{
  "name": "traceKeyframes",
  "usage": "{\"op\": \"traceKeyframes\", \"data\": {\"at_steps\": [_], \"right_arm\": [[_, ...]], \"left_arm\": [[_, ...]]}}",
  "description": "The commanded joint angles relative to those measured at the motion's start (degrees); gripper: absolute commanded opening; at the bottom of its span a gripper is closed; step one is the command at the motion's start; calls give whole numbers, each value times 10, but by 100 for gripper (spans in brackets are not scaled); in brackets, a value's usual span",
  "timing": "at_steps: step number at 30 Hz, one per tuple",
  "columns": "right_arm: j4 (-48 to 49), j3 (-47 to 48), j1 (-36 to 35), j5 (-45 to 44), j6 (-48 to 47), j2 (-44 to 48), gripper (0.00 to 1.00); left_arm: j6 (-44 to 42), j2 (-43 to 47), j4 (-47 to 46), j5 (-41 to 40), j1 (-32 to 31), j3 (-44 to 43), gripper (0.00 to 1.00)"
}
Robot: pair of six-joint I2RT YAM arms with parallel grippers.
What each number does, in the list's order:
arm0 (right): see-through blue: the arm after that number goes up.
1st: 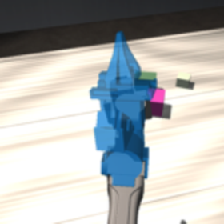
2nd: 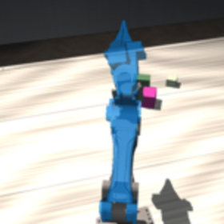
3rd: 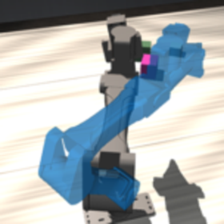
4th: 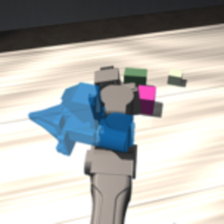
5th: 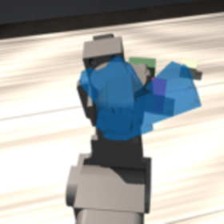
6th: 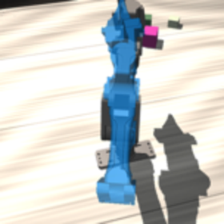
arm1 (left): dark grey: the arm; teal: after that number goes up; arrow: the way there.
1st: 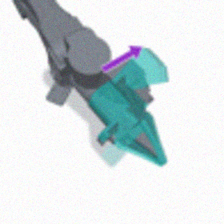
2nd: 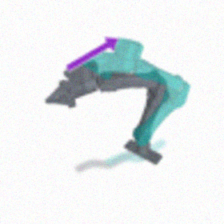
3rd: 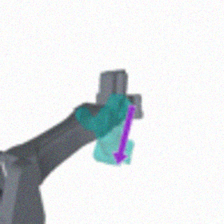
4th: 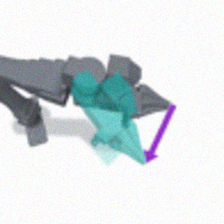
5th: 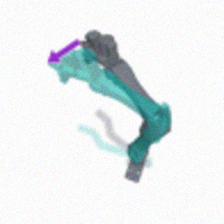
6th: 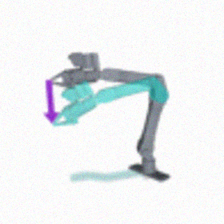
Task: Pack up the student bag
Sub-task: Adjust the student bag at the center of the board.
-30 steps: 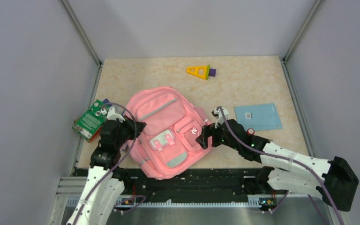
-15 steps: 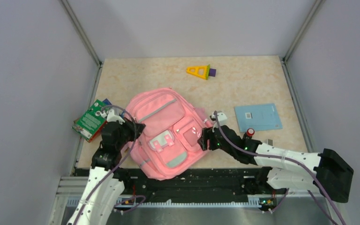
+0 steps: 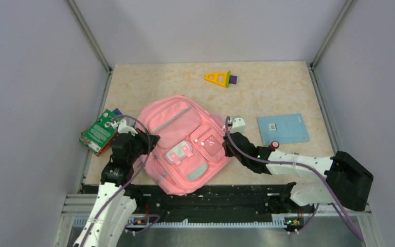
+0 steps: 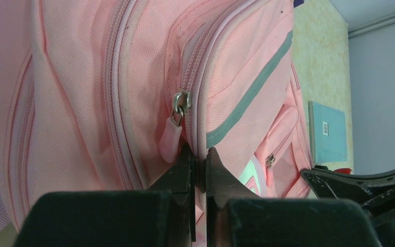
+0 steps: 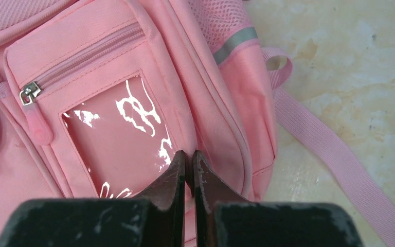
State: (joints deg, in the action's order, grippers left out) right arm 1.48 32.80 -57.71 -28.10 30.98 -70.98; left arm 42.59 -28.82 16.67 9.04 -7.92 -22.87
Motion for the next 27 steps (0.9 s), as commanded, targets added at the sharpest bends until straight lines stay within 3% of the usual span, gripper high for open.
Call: {"op": "traceKeyframes", "data": {"at_steps": [1, 6, 9, 14, 20, 21, 24, 26, 27], "right_arm": [[37, 35, 59, 2, -73, -20, 0], [55, 102, 126, 9, -172, -60, 0], [72, 149, 156, 14, -221, -105, 0], [91, 231, 202, 29, -262, -194, 0], [58, 321, 223, 43, -281, -268, 0], [40, 335, 224, 53, -277, -271, 0], [-10, 359, 226, 73, -268, -259, 39], [-43, 360, 226, 76, -249, -236, 59], [-57, 358, 225, 82, -241, -220, 64]], "left_arm": [[-26, -7, -99, 39, -1, 4, 0], [-10, -59, -127, 85, -12, 23, 0], [3, -92, -160, 75, -56, 33, 0], [6, -155, -199, 48, -135, 24, 0], [-3, -180, -195, 36, -161, 33, 0], [-10, -175, -187, 35, -161, 35, 7], [-44, -139, -141, 30, -162, 35, 51], [-63, -109, -110, 27, -162, 33, 72], [-68, -93, -93, 25, -162, 31, 78]]}}
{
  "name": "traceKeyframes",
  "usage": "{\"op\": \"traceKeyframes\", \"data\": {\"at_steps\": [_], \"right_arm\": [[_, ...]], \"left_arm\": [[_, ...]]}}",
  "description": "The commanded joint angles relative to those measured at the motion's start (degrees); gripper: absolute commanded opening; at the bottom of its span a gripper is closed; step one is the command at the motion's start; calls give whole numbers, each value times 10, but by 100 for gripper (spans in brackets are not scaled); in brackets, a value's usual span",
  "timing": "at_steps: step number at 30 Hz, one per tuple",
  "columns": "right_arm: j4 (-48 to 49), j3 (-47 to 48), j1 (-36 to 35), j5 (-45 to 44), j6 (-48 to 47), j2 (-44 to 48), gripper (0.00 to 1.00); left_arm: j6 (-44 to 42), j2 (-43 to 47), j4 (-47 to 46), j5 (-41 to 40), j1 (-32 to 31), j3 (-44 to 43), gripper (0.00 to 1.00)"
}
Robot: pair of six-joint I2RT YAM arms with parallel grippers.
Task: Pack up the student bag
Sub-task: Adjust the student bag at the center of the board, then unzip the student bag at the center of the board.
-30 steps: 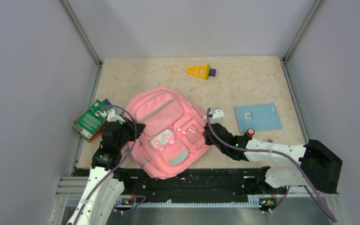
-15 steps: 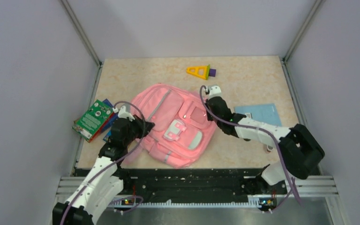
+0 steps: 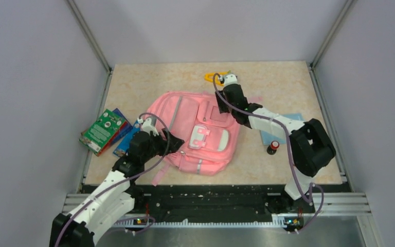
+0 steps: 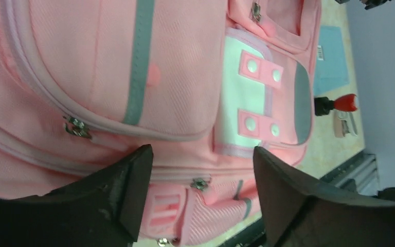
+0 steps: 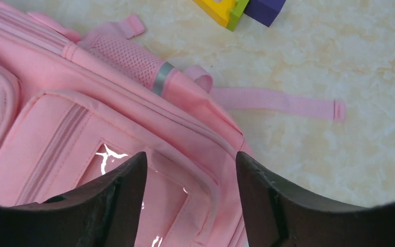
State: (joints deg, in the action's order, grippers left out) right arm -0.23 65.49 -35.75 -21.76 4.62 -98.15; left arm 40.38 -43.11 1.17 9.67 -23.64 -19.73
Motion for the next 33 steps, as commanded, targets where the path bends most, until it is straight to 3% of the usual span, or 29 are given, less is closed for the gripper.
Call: {"op": "traceKeyframes", "data": {"at_steps": [1, 5, 8, 14, 19, 28, 33], "right_arm": [[-55, 27, 5, 23, 36, 68, 66], [-133, -1, 5, 44, 122, 142, 68], [-154, -79, 4, 84, 192, 206, 69], [-103, -262, -2, 143, 291, 362, 73], [-56, -356, -10, 192, 363, 428, 74], [98, -417, -13, 242, 408, 383, 69], [155, -416, -13, 254, 417, 331, 53]], "left_arm": [[-48, 64, 89, 15, -5, -6, 81], [-24, 113, 173, 1, -5, -14, 83], [-1, 148, 228, -9, -5, -9, 83], [23, 204, 271, -6, -16, -3, 81], [38, 169, 283, -8, -20, -11, 81], [44, 150, 251, 9, -29, 1, 81], [35, 150, 237, 15, -33, 17, 81]]}}
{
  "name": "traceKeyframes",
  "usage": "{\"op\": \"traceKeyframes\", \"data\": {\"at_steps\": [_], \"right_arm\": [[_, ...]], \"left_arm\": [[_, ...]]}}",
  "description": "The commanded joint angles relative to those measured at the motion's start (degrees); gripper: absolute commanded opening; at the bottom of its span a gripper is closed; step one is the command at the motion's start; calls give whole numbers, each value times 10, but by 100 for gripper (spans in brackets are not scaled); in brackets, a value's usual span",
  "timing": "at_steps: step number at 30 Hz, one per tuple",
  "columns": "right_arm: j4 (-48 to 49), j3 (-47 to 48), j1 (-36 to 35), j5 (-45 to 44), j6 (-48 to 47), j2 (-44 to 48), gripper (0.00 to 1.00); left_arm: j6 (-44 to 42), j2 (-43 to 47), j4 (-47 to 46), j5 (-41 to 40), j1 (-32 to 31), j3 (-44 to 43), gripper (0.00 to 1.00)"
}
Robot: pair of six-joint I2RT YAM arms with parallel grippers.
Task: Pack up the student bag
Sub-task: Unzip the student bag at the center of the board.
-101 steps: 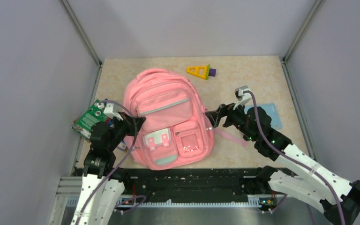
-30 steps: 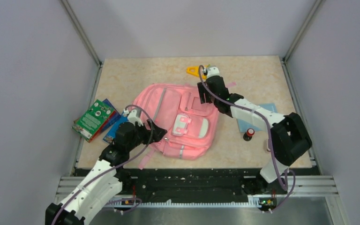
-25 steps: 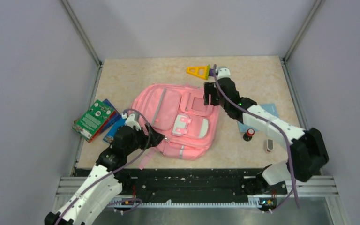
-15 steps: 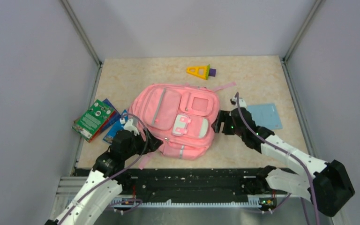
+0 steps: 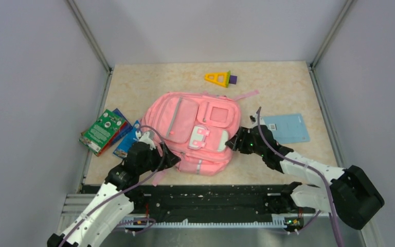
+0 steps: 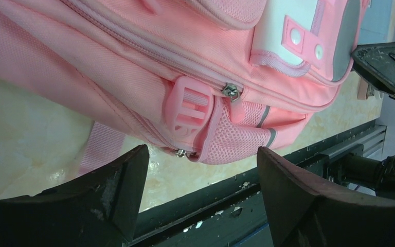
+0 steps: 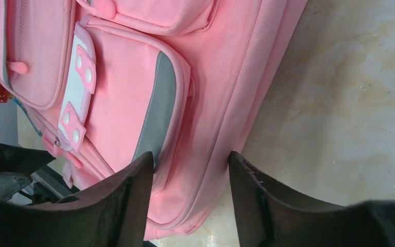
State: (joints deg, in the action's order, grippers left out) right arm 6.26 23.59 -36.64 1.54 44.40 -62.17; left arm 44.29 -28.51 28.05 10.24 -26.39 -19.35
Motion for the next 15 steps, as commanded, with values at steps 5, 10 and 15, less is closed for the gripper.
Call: {"op": "traceKeyframes", "data": {"at_steps": [5, 10, 15], "right_arm": [[68, 32, 3, -32, -9, -52, 9], [37, 77, 29, -82, -47, -72, 0], [30, 112, 53, -75, -65, -104, 0]], "left_arm": [[-28, 7, -53, 23, -17, 27, 80], [-31, -4, -69, 16, -38, 36, 78], [-18, -13, -86, 3, -63, 49, 76]]}}
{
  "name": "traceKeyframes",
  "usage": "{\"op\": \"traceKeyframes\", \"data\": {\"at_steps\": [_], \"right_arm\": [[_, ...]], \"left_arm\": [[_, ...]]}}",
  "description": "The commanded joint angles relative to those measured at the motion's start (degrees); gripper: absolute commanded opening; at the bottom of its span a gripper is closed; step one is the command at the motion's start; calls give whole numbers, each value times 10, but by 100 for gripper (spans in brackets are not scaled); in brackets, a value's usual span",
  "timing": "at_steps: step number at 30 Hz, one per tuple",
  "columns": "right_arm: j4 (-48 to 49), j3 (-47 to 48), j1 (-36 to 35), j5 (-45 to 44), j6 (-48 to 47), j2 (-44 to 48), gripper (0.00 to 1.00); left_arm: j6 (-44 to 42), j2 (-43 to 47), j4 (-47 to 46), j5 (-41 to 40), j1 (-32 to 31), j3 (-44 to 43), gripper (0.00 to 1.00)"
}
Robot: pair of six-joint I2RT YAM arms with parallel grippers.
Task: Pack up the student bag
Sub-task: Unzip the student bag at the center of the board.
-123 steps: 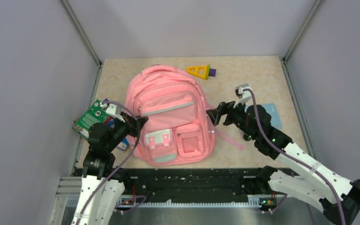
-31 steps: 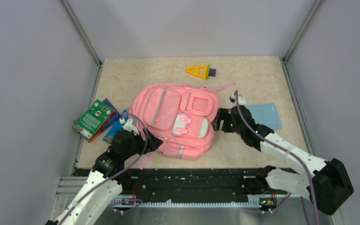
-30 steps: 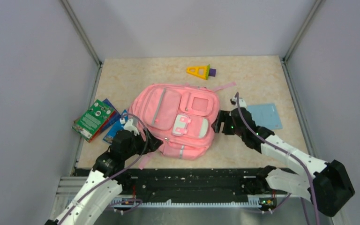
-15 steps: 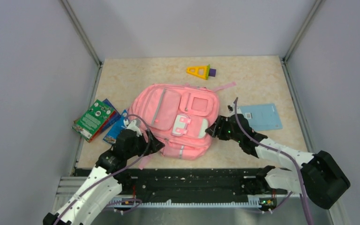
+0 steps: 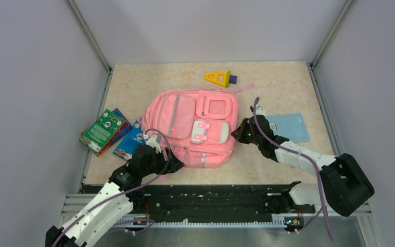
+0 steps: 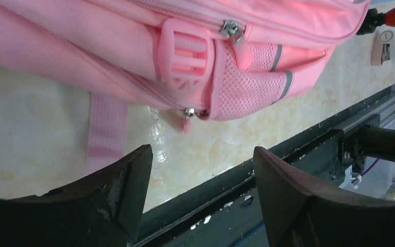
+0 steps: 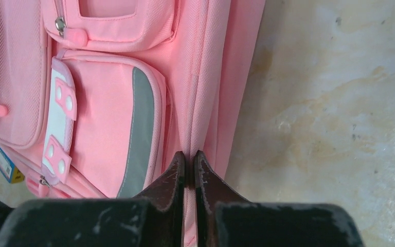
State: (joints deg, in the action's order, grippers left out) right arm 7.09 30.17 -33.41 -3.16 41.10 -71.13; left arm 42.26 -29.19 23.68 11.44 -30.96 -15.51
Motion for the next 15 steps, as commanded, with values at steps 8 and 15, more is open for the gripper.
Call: {"op": "traceKeyframes", "data": {"at_steps": [8, 15], "right_arm": [[25, 68, 30, -17, -35, -36, 0], [25, 64, 31, -15, -32, -29, 0]], "left_arm": [[76, -30, -164, -54, -89, 73, 68], [81, -86, -228, -186, -148, 75, 60]]}}
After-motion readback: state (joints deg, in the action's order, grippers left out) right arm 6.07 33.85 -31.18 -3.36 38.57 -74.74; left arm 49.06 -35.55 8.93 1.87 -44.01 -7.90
